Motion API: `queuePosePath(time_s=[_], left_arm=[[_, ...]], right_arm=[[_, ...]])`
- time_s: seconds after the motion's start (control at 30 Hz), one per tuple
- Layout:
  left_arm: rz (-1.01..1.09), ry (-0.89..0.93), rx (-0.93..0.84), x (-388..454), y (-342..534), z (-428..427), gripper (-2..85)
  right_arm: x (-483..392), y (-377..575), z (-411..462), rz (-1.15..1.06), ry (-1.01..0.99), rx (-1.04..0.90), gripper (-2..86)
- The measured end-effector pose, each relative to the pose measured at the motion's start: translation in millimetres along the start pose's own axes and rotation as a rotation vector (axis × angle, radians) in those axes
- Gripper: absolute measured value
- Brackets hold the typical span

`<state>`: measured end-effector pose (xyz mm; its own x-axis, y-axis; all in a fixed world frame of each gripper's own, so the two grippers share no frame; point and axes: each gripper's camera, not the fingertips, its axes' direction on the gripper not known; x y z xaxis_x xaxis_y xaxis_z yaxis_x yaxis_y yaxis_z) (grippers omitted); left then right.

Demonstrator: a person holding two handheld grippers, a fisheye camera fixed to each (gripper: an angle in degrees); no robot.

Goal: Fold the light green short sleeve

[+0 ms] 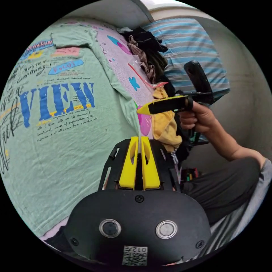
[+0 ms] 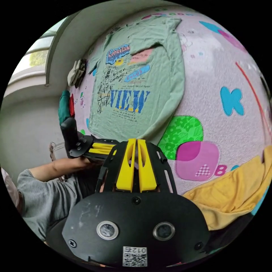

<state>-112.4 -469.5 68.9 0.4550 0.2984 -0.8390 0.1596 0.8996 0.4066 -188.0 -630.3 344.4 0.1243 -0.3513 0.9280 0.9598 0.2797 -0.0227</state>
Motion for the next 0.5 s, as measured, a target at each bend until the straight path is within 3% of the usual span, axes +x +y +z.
queuePosePath(time_s=[0.23,0.43,0.5], left_arm=[[0.011,0.02,-0.008,-34.2,-1.4,-14.7,0.8],[-0.04,0.173,0.027,-51.7,-7.4,-16.8,0.8],[-0.007,0.173,0.018,-51.7,-10.8,-20.9,0.9]], right_arm=[[-43.4,-102.4,7.6,-0.166,0.448,0.079,2.5],[-62.6,-183.0,45.0,-0.187,0.673,0.158,4.1],[-68.1,-199.9,57.1,-0.199,0.655,0.145,4.9]])
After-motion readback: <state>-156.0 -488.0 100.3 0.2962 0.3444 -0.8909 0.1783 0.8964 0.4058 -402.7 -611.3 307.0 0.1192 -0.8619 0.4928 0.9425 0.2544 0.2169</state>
